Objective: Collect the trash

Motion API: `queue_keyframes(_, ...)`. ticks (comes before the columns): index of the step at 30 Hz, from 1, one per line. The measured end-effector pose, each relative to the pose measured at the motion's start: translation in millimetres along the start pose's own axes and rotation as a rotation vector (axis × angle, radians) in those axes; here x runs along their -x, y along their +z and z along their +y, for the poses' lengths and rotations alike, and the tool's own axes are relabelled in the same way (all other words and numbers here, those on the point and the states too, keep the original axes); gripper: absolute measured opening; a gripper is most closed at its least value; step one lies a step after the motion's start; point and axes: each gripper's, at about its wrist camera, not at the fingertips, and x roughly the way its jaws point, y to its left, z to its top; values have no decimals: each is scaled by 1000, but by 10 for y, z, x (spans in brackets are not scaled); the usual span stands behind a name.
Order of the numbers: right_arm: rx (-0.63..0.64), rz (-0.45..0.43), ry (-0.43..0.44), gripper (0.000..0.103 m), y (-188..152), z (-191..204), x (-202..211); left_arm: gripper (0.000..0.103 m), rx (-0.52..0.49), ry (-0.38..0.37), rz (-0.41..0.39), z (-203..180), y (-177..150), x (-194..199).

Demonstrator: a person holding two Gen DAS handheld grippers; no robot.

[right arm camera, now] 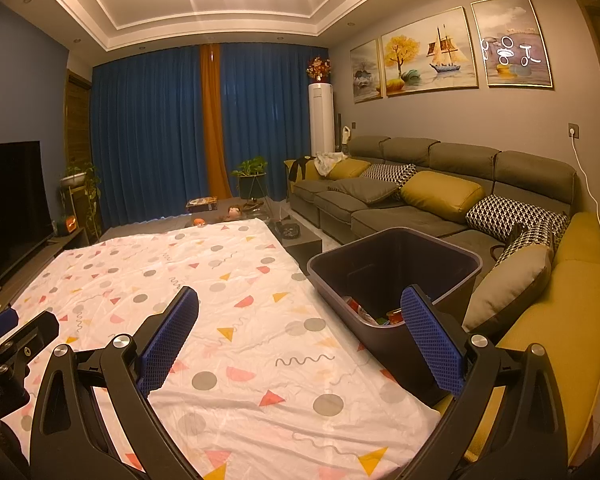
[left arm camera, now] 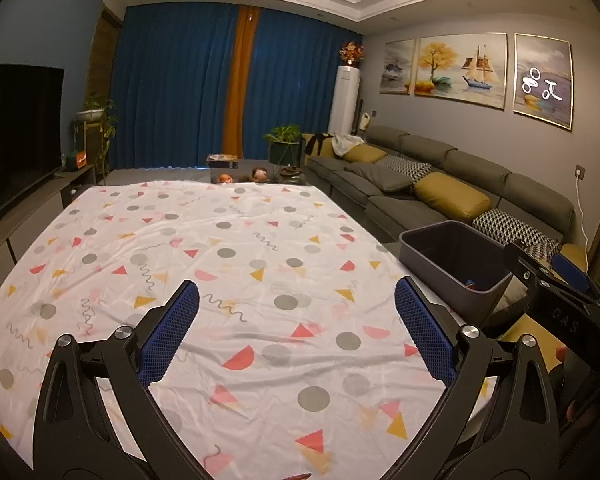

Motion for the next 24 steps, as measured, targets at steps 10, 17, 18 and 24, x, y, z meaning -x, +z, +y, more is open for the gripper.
queue_keyframes(10,-3,3,-3,97,-18,9,8,84,-12,-14,-2,-8,4,25)
queue_keyframes(17,-8,5,-4,97,-18,6,19,84,-4,-12,2,24,8,17)
queue_keyframes(18,-7,5,-4,97,-17,10,21,84,-3,-13,3,23,7,17)
queue_keyframes(24,-14,6,-5,97,-17,10,16,84,-5,-9,0,34,10,14)
